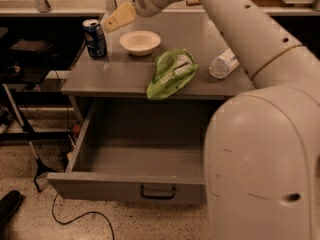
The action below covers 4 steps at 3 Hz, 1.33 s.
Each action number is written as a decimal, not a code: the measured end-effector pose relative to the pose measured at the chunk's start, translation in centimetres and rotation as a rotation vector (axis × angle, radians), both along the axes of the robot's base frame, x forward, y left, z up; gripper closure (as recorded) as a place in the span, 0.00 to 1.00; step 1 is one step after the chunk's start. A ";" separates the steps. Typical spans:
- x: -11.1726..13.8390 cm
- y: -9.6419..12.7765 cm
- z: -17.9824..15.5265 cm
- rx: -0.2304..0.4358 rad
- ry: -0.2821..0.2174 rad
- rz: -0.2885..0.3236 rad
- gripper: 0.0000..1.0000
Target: Place pepsi can into top drawer
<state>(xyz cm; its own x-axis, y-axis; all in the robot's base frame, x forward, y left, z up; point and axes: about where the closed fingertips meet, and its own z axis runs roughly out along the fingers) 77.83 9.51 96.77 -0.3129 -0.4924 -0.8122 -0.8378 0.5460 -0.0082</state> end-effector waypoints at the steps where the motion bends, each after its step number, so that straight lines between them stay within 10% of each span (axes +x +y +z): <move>1: 2.2 5.3 2.2 0.094 -0.072 -0.003 0.00; 4: 6.7 13.2 -3.2 0.136 0.011 -0.064 0.00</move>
Offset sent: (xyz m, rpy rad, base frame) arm 0.0569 0.1363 0.0270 0.2274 -0.1134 -0.0549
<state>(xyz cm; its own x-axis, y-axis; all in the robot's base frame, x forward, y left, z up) 84.53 22.75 93.61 -0.3490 -0.3567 -0.8666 -0.8011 0.5934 0.0783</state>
